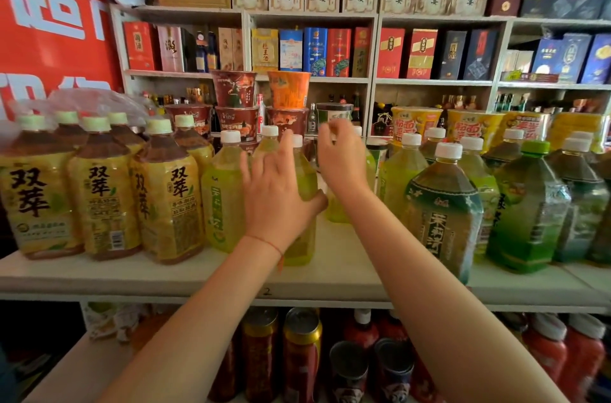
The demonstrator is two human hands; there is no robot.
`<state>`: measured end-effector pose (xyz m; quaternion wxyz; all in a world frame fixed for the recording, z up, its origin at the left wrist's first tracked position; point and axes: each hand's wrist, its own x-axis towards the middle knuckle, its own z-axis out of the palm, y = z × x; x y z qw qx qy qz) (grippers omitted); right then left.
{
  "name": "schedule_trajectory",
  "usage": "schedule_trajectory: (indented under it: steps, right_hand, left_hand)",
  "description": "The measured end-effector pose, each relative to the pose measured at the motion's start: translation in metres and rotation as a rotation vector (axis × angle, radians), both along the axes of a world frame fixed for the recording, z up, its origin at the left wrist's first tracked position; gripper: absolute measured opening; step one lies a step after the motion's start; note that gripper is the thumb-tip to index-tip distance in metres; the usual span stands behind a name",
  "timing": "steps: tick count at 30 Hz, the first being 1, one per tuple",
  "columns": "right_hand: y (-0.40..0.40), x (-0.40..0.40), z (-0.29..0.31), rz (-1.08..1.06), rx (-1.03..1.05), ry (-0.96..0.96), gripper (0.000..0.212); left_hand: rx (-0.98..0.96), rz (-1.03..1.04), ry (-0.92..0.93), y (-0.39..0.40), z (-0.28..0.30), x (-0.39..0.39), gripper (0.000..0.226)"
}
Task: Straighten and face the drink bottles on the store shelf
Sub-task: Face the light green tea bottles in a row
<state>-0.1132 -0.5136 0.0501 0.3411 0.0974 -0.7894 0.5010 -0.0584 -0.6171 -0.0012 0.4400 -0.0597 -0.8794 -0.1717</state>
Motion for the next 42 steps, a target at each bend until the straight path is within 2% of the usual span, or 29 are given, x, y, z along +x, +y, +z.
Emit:
schedule_trajectory:
  steps: [2, 5, 11, 13, 16, 19, 22, 25, 27, 29, 33, 35, 36, 38, 39, 40, 42]
  right_hand:
    - [0.014, -0.019, -0.006, -0.15, 0.023, -0.095, 0.036]
    - [0.021, -0.034, -0.014, -0.239, 0.041, -0.302, 0.065]
    - [0.022, -0.042, -0.012, -0.333, 0.281, -0.394, 0.099]
    - [0.021, -0.043, -0.012, -0.365, 0.335, -0.383, 0.103]
    - [0.014, -0.046, -0.017, -0.316, 0.318, -0.392, 0.104]
    - [0.007, -0.045, -0.023, -0.133, 0.22, -0.412, 0.101]
    - [0.002, -0.04, -0.024, 0.049, 0.107, -0.382, 0.081]
    - [0.001, -0.029, -0.021, 0.083, 0.074, -0.385, 0.065]
    - [0.006, -0.014, -0.018, 0.042, 0.138, -0.377, 0.057]
    - [0.013, 0.004, -0.016, -0.015, 0.234, -0.284, 0.048]
    - [0.032, 0.044, -0.008, -0.156, 0.333, 0.152, 0.028]
    - [0.05, 0.06, -0.005, -0.329, 0.307, 0.359, 0.027]
    - [0.061, 0.065, -0.005, -0.429, 0.291, 0.399, 0.029]
    - [0.088, 0.072, -0.008, -0.566, 0.278, 0.323, 0.035]
    - [0.101, 0.073, -0.011, -0.601, 0.285, 0.237, 0.038]
    - [0.113, 0.073, -0.014, -0.612, 0.296, 0.152, 0.041]
    - [0.13, 0.072, -0.02, -0.585, 0.309, 0.033, 0.045]
  left_hand:
    - [-0.03, -0.01, -0.025, -0.005, 0.002, -0.003, 0.108]
    - [-0.111, 0.018, -0.028, -0.016, 0.0, -0.005, 0.088]
    - [-0.135, 0.029, -0.024, -0.016, -0.003, -0.006, 0.074]
    - [-0.134, 0.03, -0.009, -0.017, -0.003, -0.007, 0.072]
    - [-0.142, 0.04, 0.007, -0.017, -0.004, -0.008, 0.071]
    - [-0.137, 0.035, 0.014, -0.018, -0.005, -0.01, 0.071]
    - [-0.147, 0.034, -0.015, -0.019, -0.005, -0.009, 0.072]
    - [-0.157, 0.047, -0.031, -0.021, -0.006, -0.008, 0.073]
    - [-0.155, 0.049, -0.024, -0.021, -0.007, -0.009, 0.074]
    - [-0.128, 0.039, -0.019, -0.018, -0.01, -0.008, 0.074]
    - [-0.034, 0.03, 0.025, 0.0, -0.022, 0.0, 0.076]
    - [-0.027, -0.057, 0.149, 0.015, -0.033, 0.007, 0.07]
    - [-0.04, -0.123, 0.233, 0.025, -0.038, 0.01, 0.064]
    - [-0.044, -0.248, 0.304, 0.046, -0.044, 0.018, 0.052]
    - [-0.023, -0.302, 0.269, 0.057, -0.043, 0.022, 0.049]
    - [0.018, -0.369, 0.176, 0.068, -0.041, 0.026, 0.047]
    - [0.169, -0.526, -0.126, 0.089, -0.035, 0.033, 0.045]
